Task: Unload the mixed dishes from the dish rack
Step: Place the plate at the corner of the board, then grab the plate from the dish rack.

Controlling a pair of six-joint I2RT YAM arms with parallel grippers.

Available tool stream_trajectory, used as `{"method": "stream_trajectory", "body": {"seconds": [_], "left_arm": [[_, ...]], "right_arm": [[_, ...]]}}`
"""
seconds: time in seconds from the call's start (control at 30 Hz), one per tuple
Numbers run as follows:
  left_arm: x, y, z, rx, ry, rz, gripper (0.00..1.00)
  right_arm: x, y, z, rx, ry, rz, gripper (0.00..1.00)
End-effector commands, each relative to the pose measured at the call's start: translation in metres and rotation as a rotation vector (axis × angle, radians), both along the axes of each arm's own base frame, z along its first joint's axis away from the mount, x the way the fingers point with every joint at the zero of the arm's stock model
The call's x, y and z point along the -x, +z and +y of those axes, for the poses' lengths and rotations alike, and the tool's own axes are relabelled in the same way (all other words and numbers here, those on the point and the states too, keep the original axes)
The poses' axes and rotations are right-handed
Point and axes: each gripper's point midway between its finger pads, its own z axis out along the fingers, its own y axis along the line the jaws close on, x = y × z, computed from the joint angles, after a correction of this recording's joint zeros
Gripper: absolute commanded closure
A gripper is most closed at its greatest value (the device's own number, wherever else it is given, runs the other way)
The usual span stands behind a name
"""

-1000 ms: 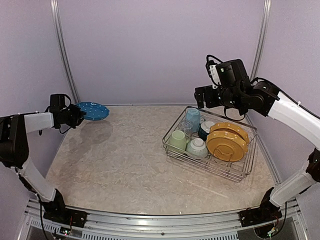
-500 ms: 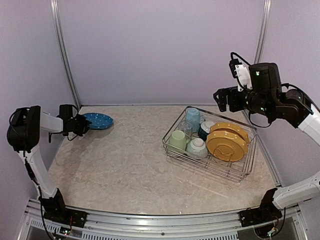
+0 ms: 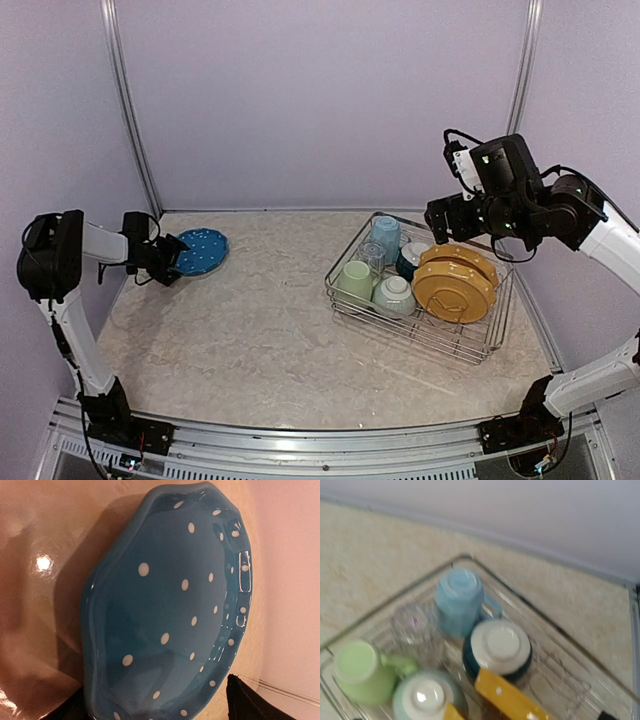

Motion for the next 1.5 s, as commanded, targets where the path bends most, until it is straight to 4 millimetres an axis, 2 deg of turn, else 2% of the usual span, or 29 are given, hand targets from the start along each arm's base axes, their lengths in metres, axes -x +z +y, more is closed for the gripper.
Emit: {"method": "stream_trajectory", "body": {"seconds": [0.0,0.17,0.33,0.4,0.47,0.5,0.53,0.67,0.73,0.83,1.0,1.07,1.2,1.33,1.47], "left_arm": [[0.01,0.02,0.011,-0.095,-0.023,0.029,0.13],[0.032,0.018,0.014,-0.129,-0.033,0.138,0.02],[0.052,0.05,0.006,-0.168,-0.068,0.134,0.01],[0.06,0.077,-0.003,-0.194,-0.11,0.094,0.01],[0.064,0.108,-0.023,-0.22,-0.173,0.03,0.01],[0.066,0.129,-0.032,-0.226,-0.204,-0.027,0.01],[0.069,0.147,-0.054,-0.233,-0.272,-0.083,0.01],[0.081,0.218,-0.111,-0.298,-0.482,-0.275,0.01],[0.086,0.243,-0.135,-0.308,-0.575,-0.337,0.01],[0.09,0.275,-0.16,-0.28,-0.668,-0.417,0.01],[0.096,0.312,-0.174,-0.256,-0.73,-0.512,0.01],[0.099,0.318,-0.172,-0.305,-0.745,-0.543,0.01],[0.103,0.311,-0.157,-0.427,-0.714,-0.572,0.01],[0.11,0.307,-0.145,-0.452,-0.692,-0.595,0.01],[0.11,0.311,-0.133,-0.431,-0.666,-0.6,0.01]], "right_arm": [[0.004,-0.029,-0.014,0.089,-0.078,0.128,0.0],[0.009,-0.057,-0.023,0.175,-0.132,0.228,0.0],[0.011,-0.072,-0.022,0.181,-0.124,0.255,0.0],[0.013,-0.081,-0.02,0.201,-0.108,0.283,0.0],[0.016,-0.089,-0.021,0.238,-0.091,0.321,0.0],[0.018,-0.093,-0.021,0.262,-0.077,0.339,0.0],[0.021,-0.098,-0.023,0.297,-0.061,0.362,0.0],[0.029,-0.109,-0.025,0.404,0.013,0.415,0.01],[0.033,-0.109,-0.009,0.385,0.128,0.421,0.04],[0.031,-0.105,-0.005,0.42,0.168,0.41,0.06],[0.029,-0.109,0.002,0.494,0.284,0.382,0.08],[0.026,-0.112,0.0,0.551,0.317,0.37,0.09],[0.017,-0.125,-0.016,0.63,0.303,0.401,0.1],[0.016,-0.135,-0.02,0.635,0.328,0.437,0.18],[0.02,-0.147,-0.016,0.632,0.403,0.471,0.3]]}}
